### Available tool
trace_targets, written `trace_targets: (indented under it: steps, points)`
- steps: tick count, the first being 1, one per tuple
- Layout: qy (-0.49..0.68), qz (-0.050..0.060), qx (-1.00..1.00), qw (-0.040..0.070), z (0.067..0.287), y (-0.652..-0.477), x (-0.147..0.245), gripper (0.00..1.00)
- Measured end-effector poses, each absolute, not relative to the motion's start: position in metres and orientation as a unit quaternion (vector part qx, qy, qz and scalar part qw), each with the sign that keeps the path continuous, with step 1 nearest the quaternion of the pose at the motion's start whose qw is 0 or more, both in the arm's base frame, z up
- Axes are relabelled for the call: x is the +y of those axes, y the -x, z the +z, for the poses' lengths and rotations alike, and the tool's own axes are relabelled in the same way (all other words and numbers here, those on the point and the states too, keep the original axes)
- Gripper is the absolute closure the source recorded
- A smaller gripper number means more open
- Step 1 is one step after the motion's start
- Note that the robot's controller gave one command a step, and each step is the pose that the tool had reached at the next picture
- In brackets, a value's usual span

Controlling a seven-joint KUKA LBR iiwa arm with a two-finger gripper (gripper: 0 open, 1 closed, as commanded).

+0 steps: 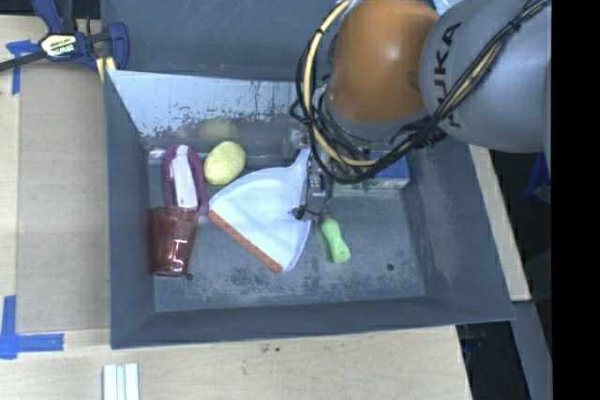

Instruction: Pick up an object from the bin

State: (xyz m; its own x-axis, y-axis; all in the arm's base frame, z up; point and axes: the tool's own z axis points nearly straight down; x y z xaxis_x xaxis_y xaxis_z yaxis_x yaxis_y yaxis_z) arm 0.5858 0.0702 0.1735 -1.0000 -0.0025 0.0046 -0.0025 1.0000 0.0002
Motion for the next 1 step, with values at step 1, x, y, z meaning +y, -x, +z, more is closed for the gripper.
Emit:
trace_targets:
  steps: [1]
  points:
    - [0.0, 0.0, -1.0, -0.002, 0.1786, -0.5873, 0.0696, 0.0]
